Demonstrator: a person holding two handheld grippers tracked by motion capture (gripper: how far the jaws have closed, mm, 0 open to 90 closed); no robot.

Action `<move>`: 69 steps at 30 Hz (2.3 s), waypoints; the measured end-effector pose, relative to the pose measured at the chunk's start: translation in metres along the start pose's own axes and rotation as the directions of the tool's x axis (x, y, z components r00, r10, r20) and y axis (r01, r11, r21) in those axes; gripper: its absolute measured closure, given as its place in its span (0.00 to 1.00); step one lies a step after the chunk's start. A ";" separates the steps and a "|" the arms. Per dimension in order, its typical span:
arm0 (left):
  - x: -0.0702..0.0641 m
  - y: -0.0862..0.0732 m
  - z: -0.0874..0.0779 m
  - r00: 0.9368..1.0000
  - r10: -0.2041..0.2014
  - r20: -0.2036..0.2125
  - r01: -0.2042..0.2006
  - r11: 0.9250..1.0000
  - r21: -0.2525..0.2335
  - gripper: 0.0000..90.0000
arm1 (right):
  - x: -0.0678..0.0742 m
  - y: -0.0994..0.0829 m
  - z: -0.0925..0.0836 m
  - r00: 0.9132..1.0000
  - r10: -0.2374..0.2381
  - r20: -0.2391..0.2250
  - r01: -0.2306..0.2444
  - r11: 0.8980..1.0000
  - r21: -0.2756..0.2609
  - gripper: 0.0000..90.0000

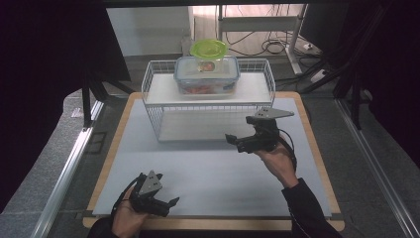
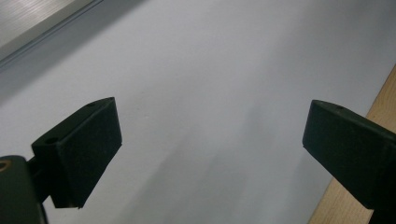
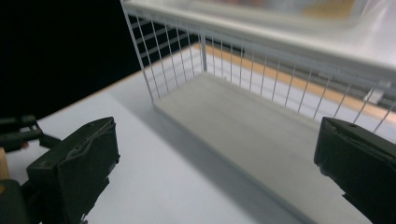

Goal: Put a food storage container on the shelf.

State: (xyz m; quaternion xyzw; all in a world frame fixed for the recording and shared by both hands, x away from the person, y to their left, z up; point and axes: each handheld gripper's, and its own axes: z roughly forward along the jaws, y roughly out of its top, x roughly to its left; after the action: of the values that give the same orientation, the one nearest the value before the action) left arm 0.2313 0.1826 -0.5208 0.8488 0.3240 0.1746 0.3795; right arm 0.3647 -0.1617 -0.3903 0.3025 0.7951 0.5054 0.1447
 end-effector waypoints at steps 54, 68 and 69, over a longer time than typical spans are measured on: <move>0.000 -0.001 0.001 1.000 0.026 -0.016 -0.026 0.999 -0.024 0.00 | -0.004 -0.125 -0.061 0.989 -0.026 0.143 0.012 0.995 0.101 0.00; 0.000 -0.001 0.003 0.999 0.032 -0.018 -0.032 0.999 -0.001 0.00 | -0.006 -0.149 -0.060 0.989 -0.007 0.148 -0.022 0.981 0.195 0.00; 0.000 -0.001 0.003 0.999 0.031 -0.017 -0.031 1.000 -0.001 0.00 | -0.006 -0.149 -0.060 0.989 -0.009 0.148 -0.022 0.979 0.202 0.00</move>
State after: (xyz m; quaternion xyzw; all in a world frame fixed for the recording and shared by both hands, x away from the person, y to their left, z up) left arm 0.2324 0.1815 -0.5240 0.8521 0.3138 0.1878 0.3744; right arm 0.2875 -0.2543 -0.4972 0.3549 0.8287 0.3981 0.1698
